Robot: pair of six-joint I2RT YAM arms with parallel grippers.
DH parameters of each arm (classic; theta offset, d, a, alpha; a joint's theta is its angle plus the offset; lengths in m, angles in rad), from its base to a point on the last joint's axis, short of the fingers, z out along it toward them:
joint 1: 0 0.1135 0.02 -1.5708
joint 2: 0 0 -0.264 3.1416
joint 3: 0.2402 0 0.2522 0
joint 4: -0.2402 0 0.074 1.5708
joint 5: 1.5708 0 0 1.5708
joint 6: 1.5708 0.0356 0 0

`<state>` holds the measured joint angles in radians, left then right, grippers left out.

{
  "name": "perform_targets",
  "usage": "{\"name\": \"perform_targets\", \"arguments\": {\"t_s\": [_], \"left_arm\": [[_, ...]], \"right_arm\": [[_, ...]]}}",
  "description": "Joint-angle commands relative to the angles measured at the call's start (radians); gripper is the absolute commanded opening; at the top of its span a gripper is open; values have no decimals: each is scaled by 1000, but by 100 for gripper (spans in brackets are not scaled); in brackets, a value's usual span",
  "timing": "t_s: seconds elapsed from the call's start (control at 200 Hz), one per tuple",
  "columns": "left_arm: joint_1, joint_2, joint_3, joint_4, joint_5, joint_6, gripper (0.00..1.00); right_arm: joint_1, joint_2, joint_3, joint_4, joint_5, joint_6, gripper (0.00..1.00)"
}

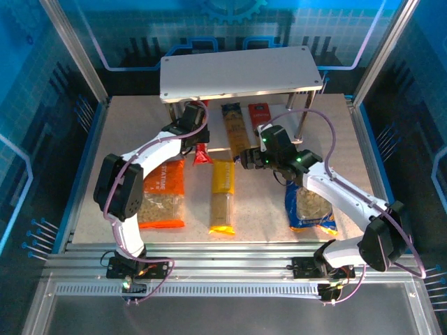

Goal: Place and organize the pasta boxes and bags onto the shelf

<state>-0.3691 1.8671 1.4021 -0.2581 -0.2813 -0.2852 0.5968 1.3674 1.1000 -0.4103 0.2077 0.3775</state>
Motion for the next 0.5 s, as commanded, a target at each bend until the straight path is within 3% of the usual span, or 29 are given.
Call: {"name": "perform_targets", "arguments": {"t_s": [0.0, 0.275, 0.495], "left_arm": [[19, -4, 72, 112, -74, 3, 0], [19, 75, 109, 107, -75, -15, 4], [19, 99, 101, 94, -74, -17, 33]], "right_arm": [[15, 12, -4, -1, -16, 14, 88], [21, 17, -4, -4, -19, 13, 88], [24, 16, -7, -6, -20, 16, 88]]}}
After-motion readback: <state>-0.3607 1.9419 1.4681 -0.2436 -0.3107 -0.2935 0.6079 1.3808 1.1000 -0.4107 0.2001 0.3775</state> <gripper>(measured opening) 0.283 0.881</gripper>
